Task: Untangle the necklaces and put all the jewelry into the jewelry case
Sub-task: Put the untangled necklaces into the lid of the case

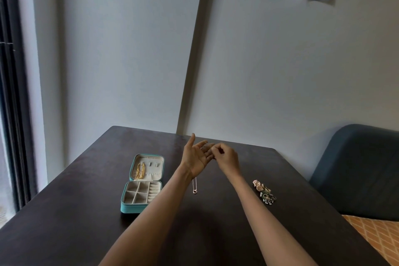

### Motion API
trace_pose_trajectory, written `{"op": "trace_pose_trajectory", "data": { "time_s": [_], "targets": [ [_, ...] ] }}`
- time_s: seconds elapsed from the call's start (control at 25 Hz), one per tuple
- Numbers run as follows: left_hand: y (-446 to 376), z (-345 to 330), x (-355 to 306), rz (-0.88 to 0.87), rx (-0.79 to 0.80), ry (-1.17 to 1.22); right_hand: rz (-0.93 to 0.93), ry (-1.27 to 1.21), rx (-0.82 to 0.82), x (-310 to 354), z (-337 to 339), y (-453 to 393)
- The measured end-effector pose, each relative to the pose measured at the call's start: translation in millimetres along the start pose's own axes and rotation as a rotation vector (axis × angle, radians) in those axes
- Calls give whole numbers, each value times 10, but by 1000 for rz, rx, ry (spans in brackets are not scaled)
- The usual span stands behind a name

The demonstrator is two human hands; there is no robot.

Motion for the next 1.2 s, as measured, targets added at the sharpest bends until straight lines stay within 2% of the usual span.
{"op": "trace_pose_trajectory", "data": {
  "time_s": [0.08,0.16,0.28,0.36,0.48,0.6,0.68,0.76,0.8,1.0,1.2],
  "targets": [
    [4,79,-21,-1,-18,18,-97,-275,29,-47,-5,13],
    [20,162,-12,1,-66,26,-162,-390,110,-36,-41,5],
    [25,242,18,8,-164,-3,-203,-278,272,28,-159,-29],
    [39,267,11,24,-248,-112,-202,-199,318,78,-204,-66],
    [50,284,-101,33,-310,-448,-174,-81,359,193,-207,-135],
    [80,295,-379,-65,-361,-787,-157,2,404,281,-190,-201],
    [84,185,-493,-110,-250,-951,-161,31,442,321,-190,-223],
    [100,18,-472,-64,-51,-1021,-166,51,472,356,-187,-232],
    [114,0,-462,-32,-4,-1031,-165,53,485,371,-191,-235],
    [183,117,-576,-29,-2,-1151,-147,41,511,494,-247,-208],
    [328,321,-744,-47,-53,-1095,-178,-164,530,604,-439,-222]
  ]
}}
Point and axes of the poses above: each hand's wrist, its own y-axis away from the middle knuckle, its own z-axis out of the back of the hand, x = y × z, the point moved 9 cm from there along -y, towards the middle knuckle, and after that the axes turned 7 degrees about x, right-handed, at the moved point
